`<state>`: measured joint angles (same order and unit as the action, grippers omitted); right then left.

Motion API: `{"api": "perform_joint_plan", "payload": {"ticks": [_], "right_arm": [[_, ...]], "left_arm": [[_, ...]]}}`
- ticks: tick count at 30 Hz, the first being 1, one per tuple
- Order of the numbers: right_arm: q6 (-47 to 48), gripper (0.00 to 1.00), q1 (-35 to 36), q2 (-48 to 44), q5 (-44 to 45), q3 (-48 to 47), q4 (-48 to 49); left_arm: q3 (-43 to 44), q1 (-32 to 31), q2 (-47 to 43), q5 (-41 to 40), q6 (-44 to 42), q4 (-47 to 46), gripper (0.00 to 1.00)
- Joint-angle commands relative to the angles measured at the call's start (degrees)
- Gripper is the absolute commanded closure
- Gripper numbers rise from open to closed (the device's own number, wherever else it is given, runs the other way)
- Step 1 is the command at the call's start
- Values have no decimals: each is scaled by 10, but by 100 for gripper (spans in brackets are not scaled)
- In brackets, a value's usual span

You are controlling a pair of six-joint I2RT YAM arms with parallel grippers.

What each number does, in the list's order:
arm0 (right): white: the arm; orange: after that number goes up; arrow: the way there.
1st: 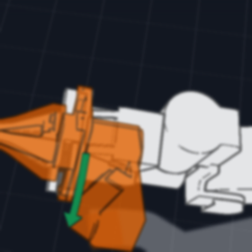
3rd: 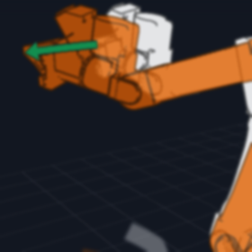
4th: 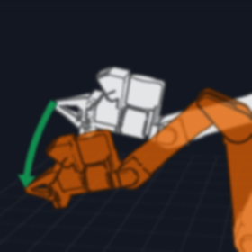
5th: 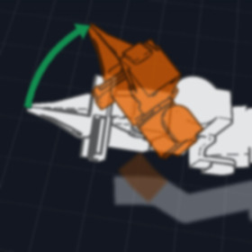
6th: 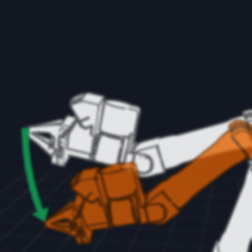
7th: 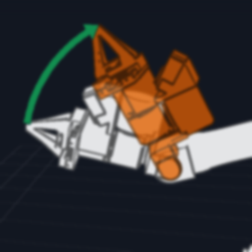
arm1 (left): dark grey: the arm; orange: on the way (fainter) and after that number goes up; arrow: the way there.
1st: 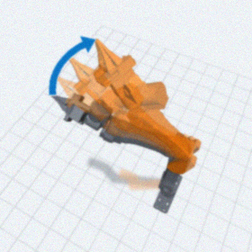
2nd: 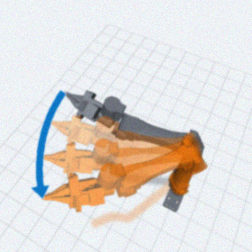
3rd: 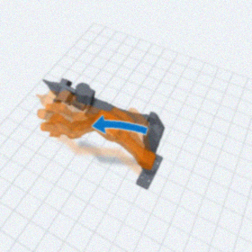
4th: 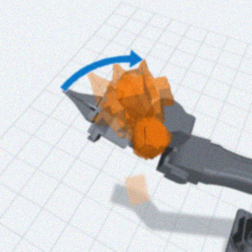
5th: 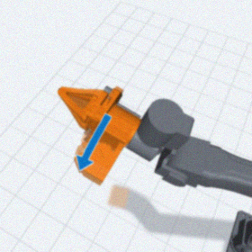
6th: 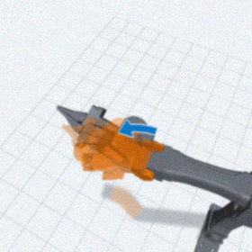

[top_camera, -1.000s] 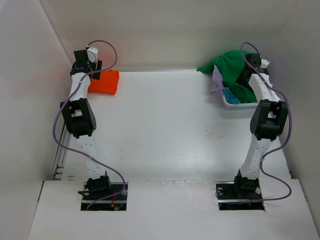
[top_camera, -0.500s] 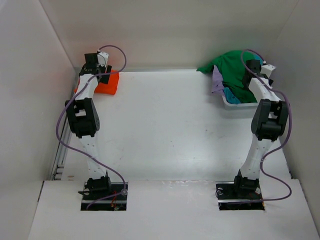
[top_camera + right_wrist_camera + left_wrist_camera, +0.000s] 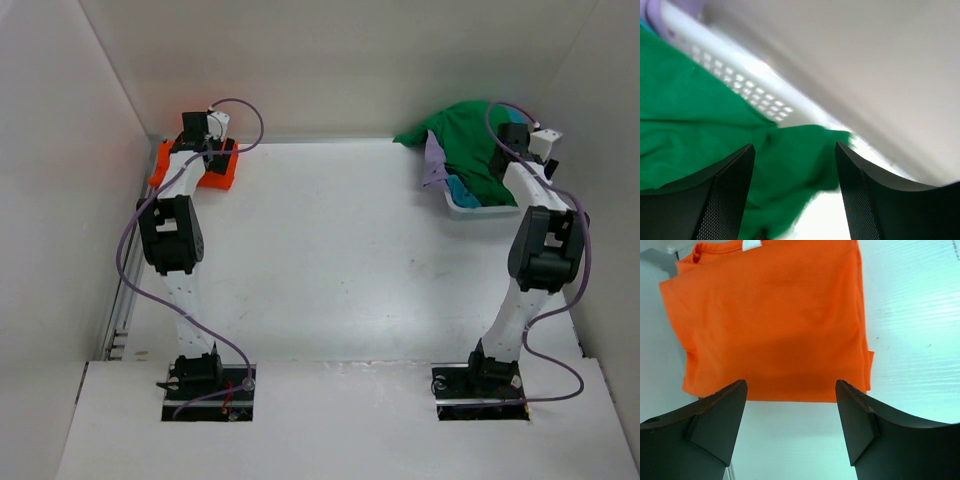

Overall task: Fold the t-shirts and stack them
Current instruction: Grab crumpled tshirt from bin with the right arm

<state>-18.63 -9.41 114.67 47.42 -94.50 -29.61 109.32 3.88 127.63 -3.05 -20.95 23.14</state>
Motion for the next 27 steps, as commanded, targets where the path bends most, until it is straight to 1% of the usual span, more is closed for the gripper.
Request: {"api": "perform_joint_plan", "payload": {"ticks": [1, 5, 12, 17, 21, 22, 23, 24, 26, 27], "right_arm": [[50, 31, 10, -86, 75, 44, 92], [62, 30, 10, -120, 94, 101, 140], [49, 28, 10, -89, 29, 91, 121], [-21, 27, 12, -79, 25, 85, 72], [-66, 29, 5, -74, -16, 97, 56], [-71, 31, 2, -71, -25, 99, 56], [-77, 35, 0, -69, -30, 99, 56], [-80, 42, 0, -69, -31, 99, 58], [-82, 62, 0, -77, -28, 104, 66], [-80, 68, 0, -80, -26, 106, 71]], "left_arm": [[-2, -6, -44, -4, -2, -10, 30], [-11, -8, -45, -1, -1, -10, 30], [-20, -8, -46, 1, 1, -10, 30], [-31, -8, -54, 1, -3, -10, 30], [-33, -8, -55, 0, -3, -10, 30], [-34, -8, -55, 0, -3, -10, 30], [-34, -8, -56, 0, -4, -10, 30], [-34, -8, -56, 0, -4, -10, 30], [-35, -9, -57, 0, -5, -10, 29], [-35, -9, -58, 0, -5, -10, 29]]}}
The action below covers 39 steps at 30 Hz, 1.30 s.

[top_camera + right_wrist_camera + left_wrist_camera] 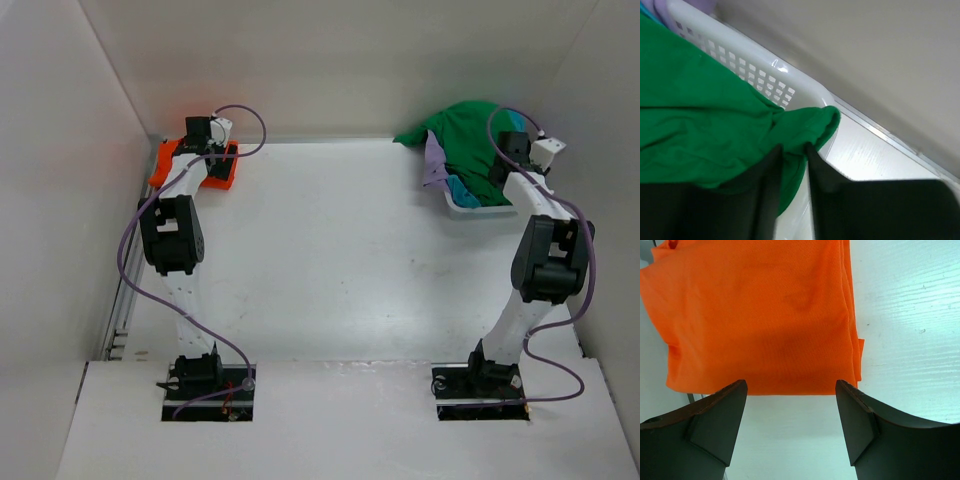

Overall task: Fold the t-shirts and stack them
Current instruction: Grab crumpled tshirt from bin with the right arm, then move the tshirt to the center of the board

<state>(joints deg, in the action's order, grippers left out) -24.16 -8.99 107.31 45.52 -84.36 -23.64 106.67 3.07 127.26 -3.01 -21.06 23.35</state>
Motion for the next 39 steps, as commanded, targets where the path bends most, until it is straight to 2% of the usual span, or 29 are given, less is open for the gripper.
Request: {"api": "perform_joint_plan", "payload": {"ticks": [1, 5, 6, 10, 15, 19, 25, 29, 33, 37, 39], "right_arm": [[-20, 75, -5, -9, -6, 5, 16], [-2, 99, -5, -15, 9, 5, 19], [2, 100, -5, -17, 12, 7, 20], [5, 100, -1, -35, 13, 10, 23], [40, 100, 23, -84, 23, 18, 71], [108, 100, 75, -139, 52, 9, 139], [258, 100, 158, -227, 93, -53, 267], [386, 100, 247, -292, 81, -113, 399], [514, 100, 395, -308, 35, -198, 503], [551, 100, 572, -282, -50, -273, 532], [547, 100, 631, -263, -82, -306, 530]], "left_arm": [[-9, -1, -54, -1, -4, -12, 29], [-13, -3, -57, -2, -4, -12, 29], [-15, -3, -59, -2, -4, -12, 29], [-18, -5, -67, -2, -5, -12, 29], [-26, -5, -86, -3, -5, -12, 29], [-45, -7, -118, -5, -5, -13, 29], [-88, -10, -189, -5, -6, -12, 28], [-112, -6, -241, -8, -5, -11, 27], [-132, 5, -287, -13, 0, -8, 26], [-159, 15, -329, -14, 9, -12, 24], [-163, 20, -341, -14, 14, -12, 24]]}}
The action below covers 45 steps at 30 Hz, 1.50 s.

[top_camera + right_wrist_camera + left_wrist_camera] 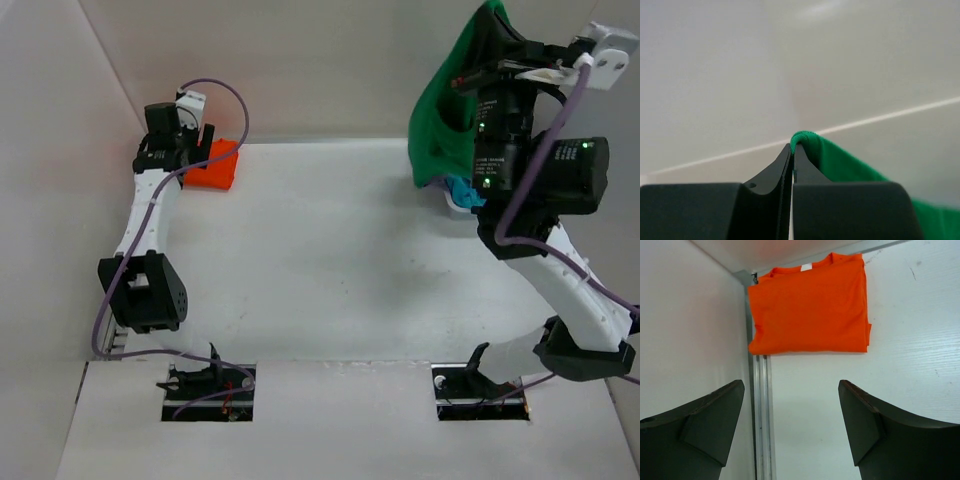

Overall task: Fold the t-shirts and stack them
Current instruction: Move the tshirt to the center of the board

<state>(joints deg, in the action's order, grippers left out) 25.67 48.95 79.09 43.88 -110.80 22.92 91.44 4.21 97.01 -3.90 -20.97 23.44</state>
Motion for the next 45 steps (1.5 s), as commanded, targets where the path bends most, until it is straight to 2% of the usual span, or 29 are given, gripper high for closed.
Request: {"api": "perform_joint_plan", "payload": {"ticks": [1, 4, 8, 13, 15, 18, 21, 24, 28, 33, 36, 39, 41, 45], "right_arm": [[45, 100, 83, 33, -85, -62, 61], [35, 100, 115, 57, -99, -84, 56], [-8, 100, 64, 77, -50, -48, 27], [-127, 99, -20, 119, 20, 37, -94], [-180, 90, -52, 159, 13, 46, -182], [-270, 59, -107, 251, -65, -16, -389], [-385, 49, -150, 293, -138, -60, -543], [-467, 41, -186, 210, -199, 76, -505], [-494, 36, -196, 88, -252, 295, -416], [-529, 36, -188, 70, -272, 453, -402], [-569, 36, -187, 79, -275, 508, -370], [-594, 36, -186, 109, -296, 528, -346], [-602, 35, -188, 142, -309, 524, -343], [-614, 32, -186, 204, -312, 513, -343]], "left_arm": [[-11, 10, -43, -5, 14, -13, 24], [-10, 17, -52, -5, 15, -14, 23], [-7, 22, -53, -2, 20, -13, 23], [-10, 18, -54, -1, 11, -7, 22], [-11, 13, -58, 0, 3, -2, 22], [-16, -7, -70, 12, -18, 19, 22], [-39, -41, -101, 35, -47, 57, 22], [-92, -85, -150, 62, -87, 105, 22], [-171, -171, -214, 93, -140, 207, 23], [-277, -334, -236, 78, -160, 302, 27], [-346, -427, -219, 61, -148, 289, 29], [-390, -487, -186, 61, -130, 256, 29], [-405, -508, -158, 56, -123, 234, 30], [-412, -512, -105, 54, -95, 197, 32]]}}
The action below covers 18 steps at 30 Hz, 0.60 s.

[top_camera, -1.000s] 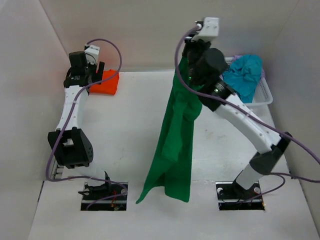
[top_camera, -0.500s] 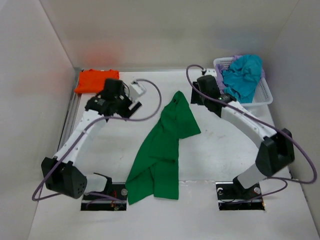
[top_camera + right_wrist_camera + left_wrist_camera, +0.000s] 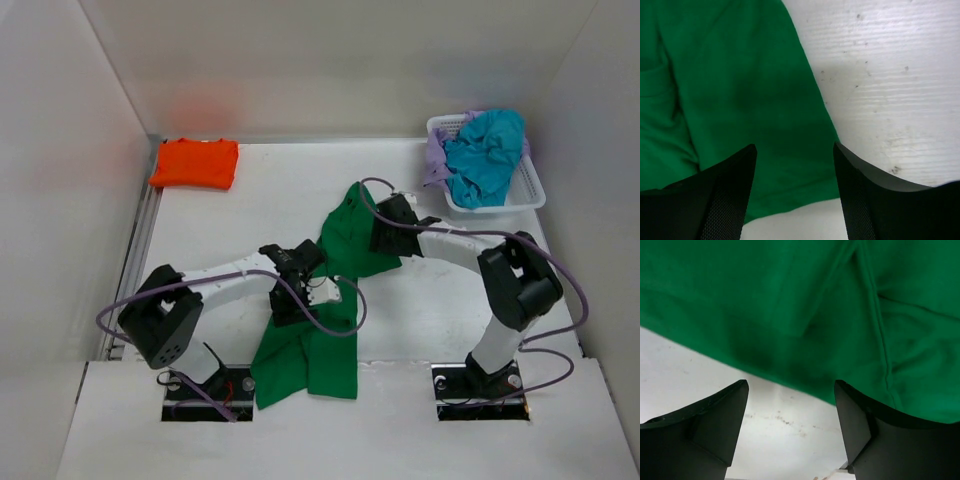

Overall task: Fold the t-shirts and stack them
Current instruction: Move the tshirt to the center of the board

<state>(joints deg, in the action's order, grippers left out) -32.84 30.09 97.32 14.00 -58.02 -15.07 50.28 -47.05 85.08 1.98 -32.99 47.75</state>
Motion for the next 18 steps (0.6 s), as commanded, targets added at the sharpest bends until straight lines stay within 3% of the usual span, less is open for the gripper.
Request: {"api": "perform_joint_plan", "payload": {"ticks": [1, 5, 7, 9, 11, 13, 18], "right_arm": [[-33, 32, 3, 37, -18, -17, 36], [-49, 36, -2, 68, -41, -14, 36], [-55, 44, -2, 67, -46, -9, 36], [-56, 64, -4, 64, -52, -5, 34], [-58, 89, -8, 54, -55, 4, 32], [-64, 100, -14, 35, -53, 23, 32], [-73, 100, -25, -26, -47, 88, 32]], "left_arm": [[0, 2, 28, -2, 32, -54, 33], [-3, 12, 69, -6, 55, -78, 43], [-12, 26, 80, -8, 60, -91, 59], [-19, 43, 84, -8, 63, -100, 77], [-17, 66, 84, -18, 62, -108, 88], [-1, 106, 78, -50, 51, -130, 91], [136, 255, 112, -102, 17, -194, 88]]}}
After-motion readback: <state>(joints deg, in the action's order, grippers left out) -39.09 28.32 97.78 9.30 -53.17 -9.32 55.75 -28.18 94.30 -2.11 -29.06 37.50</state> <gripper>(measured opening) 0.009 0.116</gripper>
